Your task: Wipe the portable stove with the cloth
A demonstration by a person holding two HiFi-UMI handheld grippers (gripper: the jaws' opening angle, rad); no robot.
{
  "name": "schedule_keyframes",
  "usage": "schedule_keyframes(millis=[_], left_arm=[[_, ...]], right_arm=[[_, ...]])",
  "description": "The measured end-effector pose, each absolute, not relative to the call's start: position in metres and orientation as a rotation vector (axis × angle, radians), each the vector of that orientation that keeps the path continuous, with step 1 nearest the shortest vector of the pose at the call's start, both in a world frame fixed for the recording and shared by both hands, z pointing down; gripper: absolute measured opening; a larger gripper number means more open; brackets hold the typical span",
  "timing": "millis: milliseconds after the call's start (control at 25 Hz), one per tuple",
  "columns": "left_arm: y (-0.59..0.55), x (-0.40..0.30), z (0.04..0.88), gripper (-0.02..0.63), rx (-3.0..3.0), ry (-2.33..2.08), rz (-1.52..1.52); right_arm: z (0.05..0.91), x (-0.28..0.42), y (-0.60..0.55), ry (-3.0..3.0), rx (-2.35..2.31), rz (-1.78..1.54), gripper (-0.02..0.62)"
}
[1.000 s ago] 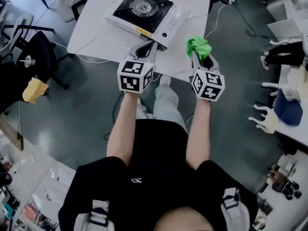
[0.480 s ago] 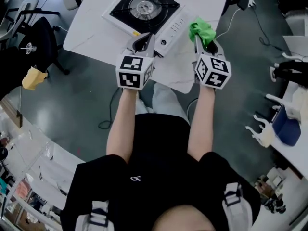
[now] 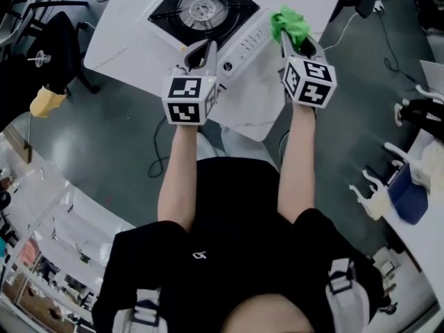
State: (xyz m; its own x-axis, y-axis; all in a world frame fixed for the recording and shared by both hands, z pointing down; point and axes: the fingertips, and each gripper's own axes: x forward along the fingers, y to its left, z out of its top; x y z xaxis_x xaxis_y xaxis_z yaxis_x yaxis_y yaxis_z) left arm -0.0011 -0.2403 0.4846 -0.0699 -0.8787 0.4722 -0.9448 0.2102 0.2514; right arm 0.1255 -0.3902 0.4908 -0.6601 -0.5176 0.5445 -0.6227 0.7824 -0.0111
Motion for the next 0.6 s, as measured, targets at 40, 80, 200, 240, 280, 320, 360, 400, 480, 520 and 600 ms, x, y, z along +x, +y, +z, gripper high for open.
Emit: schedule_keyframes(millis=[40,80,200,240,280,320,360,400,480,520,600], left_arm=[[-0.241,-0.004,0.486,-0.005,1.666,-1.972,0.161],[-0.240,-0.006,0.487,-0.005,1.648,-1.982,0.159],[-0.238,-0.013,0.490,-0.005,1.599,-2.010,0.150],[-0.238,-0.015,0.490,-0.005,1.587,-2.017,0.146],[-0.237,-0.016,0.490,-0.005,1.577,-2.024,0.145],[-0.236,-0.018,0.490,-0.005,1.567,-2.030,0.147],[-0.235,-0.019,0.491,-0.005,1.558,-2.035,0.150],[-0.233,-0.020,0.491,-0.005,1.547,-2.040,0.152],[-0.228,-0.025,0.490,-0.005,1.526,-2.054,0.159],[-0.225,-0.028,0.490,-0.005,1.515,-2.061,0.162],[-0.220,-0.031,0.491,-0.005,1.492,-2.072,0.162]], right_arm=[[0.493,0.122,-0.395,-2.444,0.839,0.261,0.104],[0.494,0.119,-0.399,-2.443,0.831,0.256,0.104],[0.501,0.110,-0.410,-2.438,0.802,0.244,0.104],[0.504,0.107,-0.413,-2.434,0.790,0.238,0.104],[0.507,0.105,-0.415,-2.427,0.781,0.231,0.104],[0.510,0.103,-0.416,-2.418,0.776,0.221,0.104],[0.512,0.102,-0.416,-2.406,0.773,0.208,0.104],[0.516,0.100,-0.417,-2.394,0.768,0.192,0.104],[0.523,0.095,-0.418,-2.375,0.753,0.167,0.104],[0.525,0.093,-0.419,-2.371,0.747,0.160,0.104],[0.525,0.092,-0.419,-2.367,0.737,0.131,0.104]])
